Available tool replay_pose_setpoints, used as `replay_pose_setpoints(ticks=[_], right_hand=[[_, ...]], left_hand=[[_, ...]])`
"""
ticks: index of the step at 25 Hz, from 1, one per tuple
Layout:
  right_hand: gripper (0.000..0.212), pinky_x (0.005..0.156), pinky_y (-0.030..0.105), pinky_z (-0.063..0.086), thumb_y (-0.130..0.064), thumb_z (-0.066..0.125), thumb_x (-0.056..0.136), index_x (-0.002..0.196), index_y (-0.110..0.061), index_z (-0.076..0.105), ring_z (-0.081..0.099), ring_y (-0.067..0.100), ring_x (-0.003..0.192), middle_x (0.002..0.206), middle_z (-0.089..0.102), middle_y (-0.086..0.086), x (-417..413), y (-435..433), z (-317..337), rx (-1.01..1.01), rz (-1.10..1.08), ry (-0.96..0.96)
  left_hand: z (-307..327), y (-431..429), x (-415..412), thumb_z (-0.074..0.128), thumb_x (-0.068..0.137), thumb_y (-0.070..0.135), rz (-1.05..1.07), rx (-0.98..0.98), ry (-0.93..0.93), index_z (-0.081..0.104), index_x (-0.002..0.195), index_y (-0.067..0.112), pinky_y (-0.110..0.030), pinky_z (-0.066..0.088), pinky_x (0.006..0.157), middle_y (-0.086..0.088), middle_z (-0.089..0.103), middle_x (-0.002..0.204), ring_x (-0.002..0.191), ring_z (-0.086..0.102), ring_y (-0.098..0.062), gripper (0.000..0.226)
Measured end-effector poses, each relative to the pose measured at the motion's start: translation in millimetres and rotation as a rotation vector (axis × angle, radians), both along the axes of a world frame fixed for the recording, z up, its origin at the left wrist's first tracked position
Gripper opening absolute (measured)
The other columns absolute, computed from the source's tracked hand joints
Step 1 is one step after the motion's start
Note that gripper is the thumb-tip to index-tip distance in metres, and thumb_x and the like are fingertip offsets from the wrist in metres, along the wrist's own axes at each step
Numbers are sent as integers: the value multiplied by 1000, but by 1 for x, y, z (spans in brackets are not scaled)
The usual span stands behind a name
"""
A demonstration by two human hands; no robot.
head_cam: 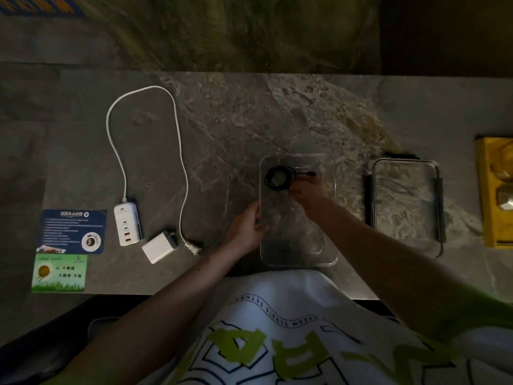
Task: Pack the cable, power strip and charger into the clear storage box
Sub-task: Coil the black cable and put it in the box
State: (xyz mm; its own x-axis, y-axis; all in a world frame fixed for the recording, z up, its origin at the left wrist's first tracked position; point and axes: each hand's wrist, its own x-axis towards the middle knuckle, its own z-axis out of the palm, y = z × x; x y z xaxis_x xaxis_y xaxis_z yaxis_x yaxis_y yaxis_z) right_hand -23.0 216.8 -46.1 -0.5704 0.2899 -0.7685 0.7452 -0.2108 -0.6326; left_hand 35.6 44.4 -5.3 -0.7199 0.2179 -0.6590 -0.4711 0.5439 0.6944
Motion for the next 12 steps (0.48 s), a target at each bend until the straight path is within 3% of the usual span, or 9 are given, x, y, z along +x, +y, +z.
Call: replay_pose_setpoints(ticks=[4,7,9,12], right_hand=[[25,50,23,48,17,51,79,85,-4,62,53,18,58,72,55,10,12,8,5,-51,-41,18],[28,59,25,57,11,57,81,100,-8,64,63,19,71,89,63,12,27,15,15,8,2,47],[26,67,28,55,3,59,83,104,-12,63,64,20,81,96,65,8,39,20,30,224,171,151],[29,77,33,51,-5,59,82,109,-13,62,61,21,90,104,64,7,68,30,49,723,449,324]], left_hand=[[-3,0,0,64,86,8,23,-31,-21,42,137,19,-33,50,94,-1,61,115,109,60,-19,57],[1,0,0,63,87,11,5,-64,-15,42,138,22,-32,47,95,0,59,116,109,56,-18,56],[3,1,-1,61,89,11,-3,-78,-27,40,139,24,-32,46,95,-2,57,122,113,54,-20,56],[2,1,0,61,87,10,33,-68,-34,44,133,26,-34,48,93,-2,60,120,112,56,-21,52]])
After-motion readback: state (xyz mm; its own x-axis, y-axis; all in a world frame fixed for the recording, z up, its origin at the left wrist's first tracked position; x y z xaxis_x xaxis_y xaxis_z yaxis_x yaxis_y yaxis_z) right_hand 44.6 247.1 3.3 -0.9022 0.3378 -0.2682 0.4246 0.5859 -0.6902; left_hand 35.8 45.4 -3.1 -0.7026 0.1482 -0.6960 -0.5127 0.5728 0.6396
